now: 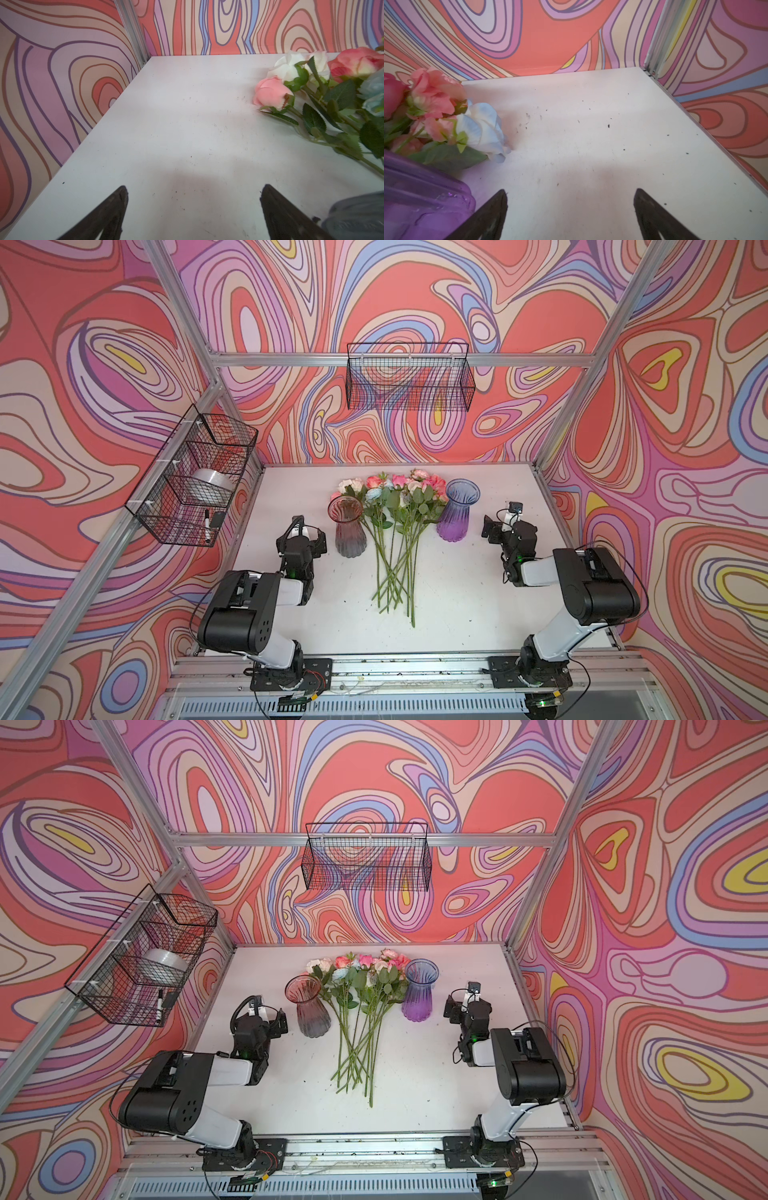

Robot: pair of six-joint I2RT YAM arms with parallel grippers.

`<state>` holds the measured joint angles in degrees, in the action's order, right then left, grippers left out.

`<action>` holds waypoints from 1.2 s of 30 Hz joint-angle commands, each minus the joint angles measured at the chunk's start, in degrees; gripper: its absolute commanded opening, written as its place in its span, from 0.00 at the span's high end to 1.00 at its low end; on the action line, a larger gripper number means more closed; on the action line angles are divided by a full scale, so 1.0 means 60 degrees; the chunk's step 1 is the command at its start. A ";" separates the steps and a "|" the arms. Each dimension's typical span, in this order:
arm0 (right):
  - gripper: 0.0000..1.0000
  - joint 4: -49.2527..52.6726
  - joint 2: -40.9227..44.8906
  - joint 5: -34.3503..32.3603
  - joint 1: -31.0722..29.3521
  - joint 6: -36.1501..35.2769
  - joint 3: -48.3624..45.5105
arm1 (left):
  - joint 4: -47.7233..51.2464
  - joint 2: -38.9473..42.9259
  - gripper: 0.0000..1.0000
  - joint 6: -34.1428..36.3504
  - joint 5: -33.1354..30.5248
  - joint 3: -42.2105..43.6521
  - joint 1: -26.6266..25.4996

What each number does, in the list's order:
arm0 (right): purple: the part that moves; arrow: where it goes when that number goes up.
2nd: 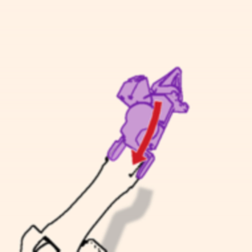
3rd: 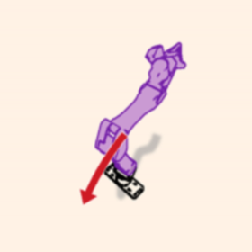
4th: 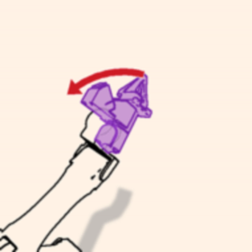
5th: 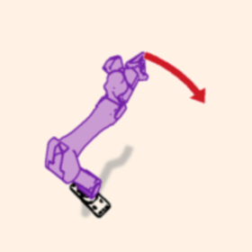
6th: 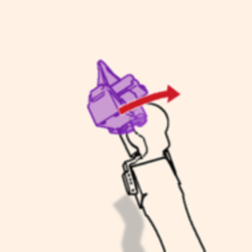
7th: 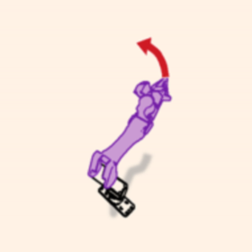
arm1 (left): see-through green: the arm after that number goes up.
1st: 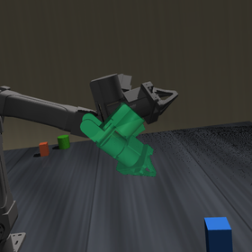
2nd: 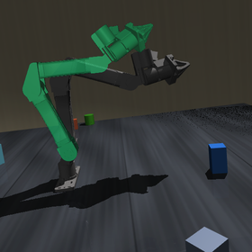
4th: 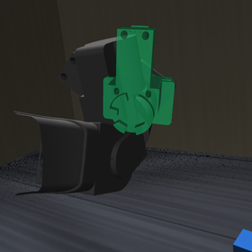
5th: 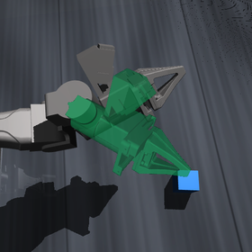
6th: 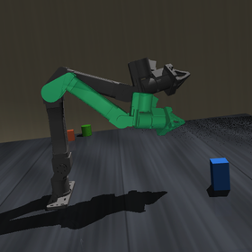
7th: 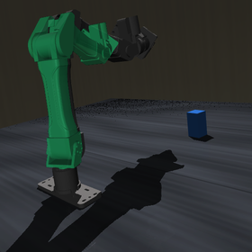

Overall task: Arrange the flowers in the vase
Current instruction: 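Raise the left gripper to the pink vase while the right reaches the purple vase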

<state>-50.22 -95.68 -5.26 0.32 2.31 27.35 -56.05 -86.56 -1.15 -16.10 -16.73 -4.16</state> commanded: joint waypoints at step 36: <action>0.50 1.6678 0.1268 0.3489 -0.0716 0.3989 0.9973 | 1.4002 0.4068 0.24 -0.5559 0.7390 -1.0791 -0.0115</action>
<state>46.11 -86.28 14.39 -3.09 28.18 84.23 29.54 -60.80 -31.22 14.09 -81.06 -4.49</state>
